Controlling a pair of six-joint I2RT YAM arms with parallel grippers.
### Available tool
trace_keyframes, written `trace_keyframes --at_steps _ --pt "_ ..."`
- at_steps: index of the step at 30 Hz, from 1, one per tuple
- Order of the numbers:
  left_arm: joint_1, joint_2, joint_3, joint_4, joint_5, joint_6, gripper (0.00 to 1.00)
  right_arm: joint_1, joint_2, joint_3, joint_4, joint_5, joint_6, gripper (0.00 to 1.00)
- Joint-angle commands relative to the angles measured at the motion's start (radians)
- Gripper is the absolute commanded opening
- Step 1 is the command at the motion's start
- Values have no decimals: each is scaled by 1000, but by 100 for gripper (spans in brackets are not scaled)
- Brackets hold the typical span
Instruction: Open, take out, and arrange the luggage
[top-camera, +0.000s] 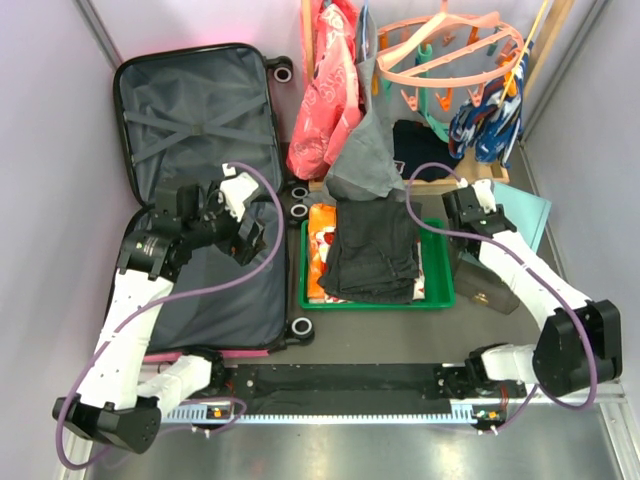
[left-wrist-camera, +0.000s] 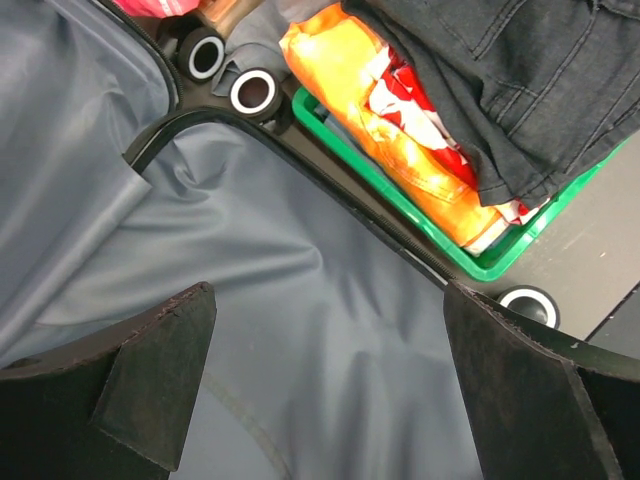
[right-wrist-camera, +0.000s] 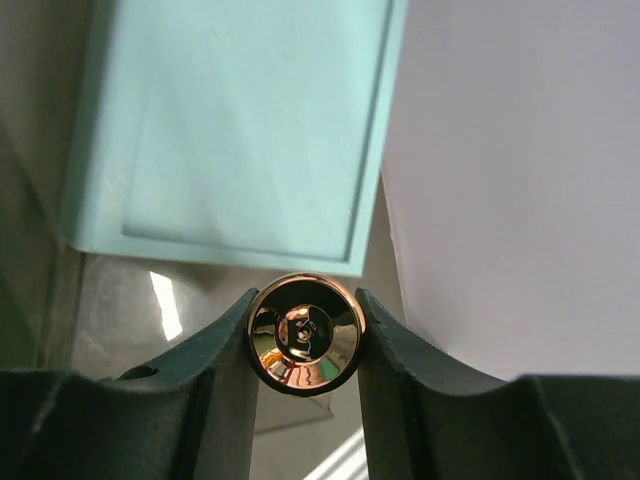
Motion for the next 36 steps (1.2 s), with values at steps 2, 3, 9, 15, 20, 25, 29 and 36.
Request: trace_keyframes --at_steps 2,3,9,15,20,25,29,36 --pt "-9 -24 0 15 -20 28 99 -19 7 -5 181 -105 -116 0" --pt "-9 -23 1 15 -28 29 99 -19 59 1 152 -110 -104 0" --pt "-9 -20 14 15 -34 26 99 -20 233 46 -57 -32 24 0" --pt "-12 -15 21 7 -40 40 99 -17 251 50 -80 -63 42 0" --pt "-12 -9 24 10 -47 53 99 -17 221 113 -131 -102 57 54" --pt "-12 -7 21 16 -53 63 99 -19 170 153 -201 -127 47 81" --pt "-12 -4 21 15 -40 65 99 -19 72 192 -251 -164 146 70" --pt "-14 -12 23 9 -36 69 99 -67 -157 72 -176 -260 231 50"
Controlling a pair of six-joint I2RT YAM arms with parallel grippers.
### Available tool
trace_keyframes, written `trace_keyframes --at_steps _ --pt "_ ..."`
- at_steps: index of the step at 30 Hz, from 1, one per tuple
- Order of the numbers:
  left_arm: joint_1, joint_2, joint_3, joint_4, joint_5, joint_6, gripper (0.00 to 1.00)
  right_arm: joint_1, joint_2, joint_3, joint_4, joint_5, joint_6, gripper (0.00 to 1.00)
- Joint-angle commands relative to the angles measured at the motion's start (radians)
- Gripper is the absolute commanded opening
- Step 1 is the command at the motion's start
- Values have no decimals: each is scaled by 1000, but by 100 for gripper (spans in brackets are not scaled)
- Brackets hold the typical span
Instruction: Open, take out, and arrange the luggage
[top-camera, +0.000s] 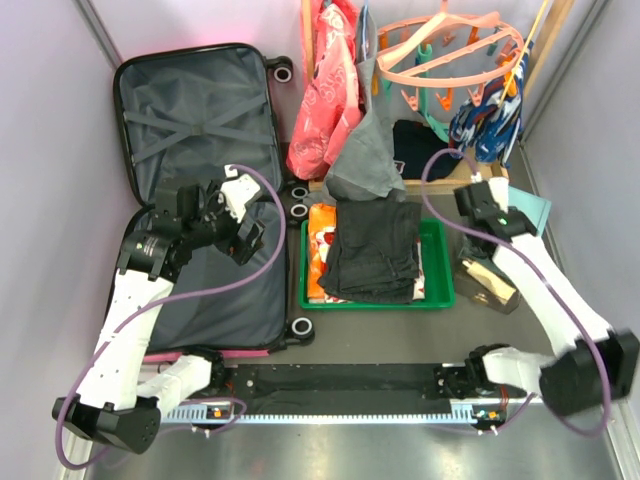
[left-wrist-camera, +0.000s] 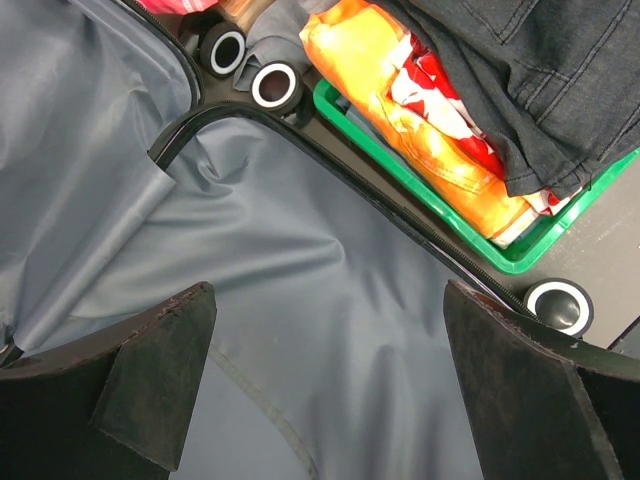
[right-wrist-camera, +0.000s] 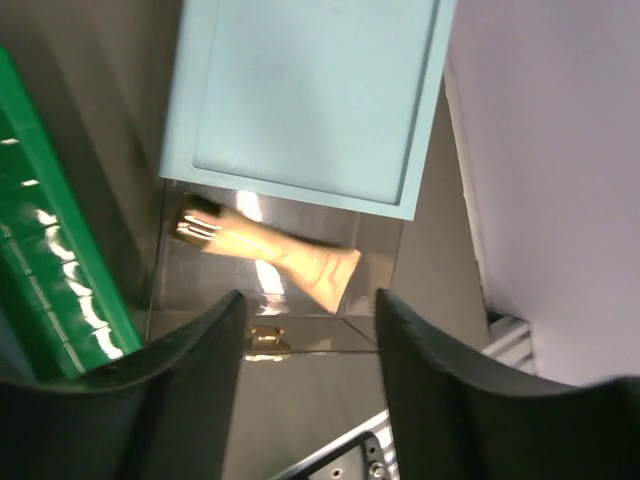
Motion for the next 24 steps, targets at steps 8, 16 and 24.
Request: trace_keyframes --at_steps 8,16,24 --pt "-8 -18 31 1 10 9 99 -81 -152 -127 42 -232 331 0" --pt "-11 -22 27 0 13 15 99 -80 -164 -322 61 -305 544 0" --pt "-13 -26 22 -3 12 26 99 -96 -100 -365 170 -204 604 0"
